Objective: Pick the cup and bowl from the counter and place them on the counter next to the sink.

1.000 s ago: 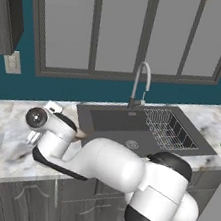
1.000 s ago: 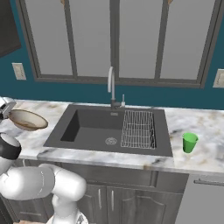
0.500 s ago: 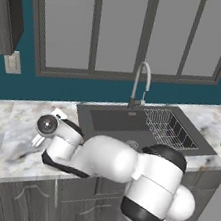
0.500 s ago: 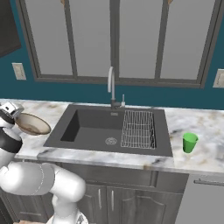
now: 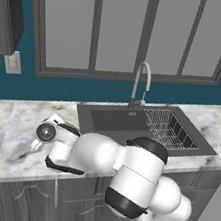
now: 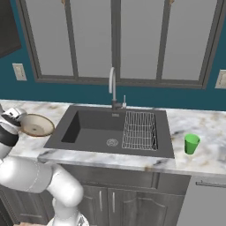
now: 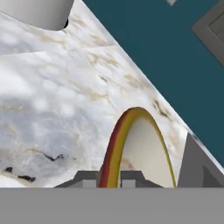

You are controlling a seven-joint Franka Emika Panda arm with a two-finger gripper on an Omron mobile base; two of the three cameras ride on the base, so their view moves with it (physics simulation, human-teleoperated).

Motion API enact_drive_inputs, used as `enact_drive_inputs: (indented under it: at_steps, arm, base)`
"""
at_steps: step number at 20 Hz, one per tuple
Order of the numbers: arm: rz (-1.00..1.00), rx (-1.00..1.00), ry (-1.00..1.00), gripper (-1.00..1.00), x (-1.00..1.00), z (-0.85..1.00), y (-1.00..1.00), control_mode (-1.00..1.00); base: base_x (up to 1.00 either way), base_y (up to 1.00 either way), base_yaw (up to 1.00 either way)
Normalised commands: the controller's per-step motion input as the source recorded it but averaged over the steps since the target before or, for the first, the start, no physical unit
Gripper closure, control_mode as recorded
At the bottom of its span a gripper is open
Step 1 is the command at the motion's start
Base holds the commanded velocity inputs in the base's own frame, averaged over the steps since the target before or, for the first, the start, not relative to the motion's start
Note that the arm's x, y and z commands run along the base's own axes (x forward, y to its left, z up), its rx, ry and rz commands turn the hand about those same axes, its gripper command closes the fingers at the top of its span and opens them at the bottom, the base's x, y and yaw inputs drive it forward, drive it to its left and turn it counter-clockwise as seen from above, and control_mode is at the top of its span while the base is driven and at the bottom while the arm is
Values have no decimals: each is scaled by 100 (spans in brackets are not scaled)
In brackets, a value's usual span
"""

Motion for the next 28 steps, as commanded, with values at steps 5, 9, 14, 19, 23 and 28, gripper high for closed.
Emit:
enact_drive_inputs:
  at_steps: [5, 9, 14, 19, 23, 28]
  arm:
    - [0, -1, -7, 100, 5, -57, 8, -100]
    - [0, 0, -1, 100, 0, -28, 1, -100]
    - [0, 0, 0, -100, 0, 0, 9, -100]
    - [0, 0, 0, -100, 0, 0, 10, -100]
    - [0, 0, 0, -100, -1, 49, 26, -100]
    - [0, -1, -1, -100, -1, 100, 44, -100]
  base:
    - [0, 0, 0]
    - [0, 0, 0]
    - [0, 0, 0]
    - [0, 0, 0]
    - [0, 0, 0]
    - [0, 0, 0]
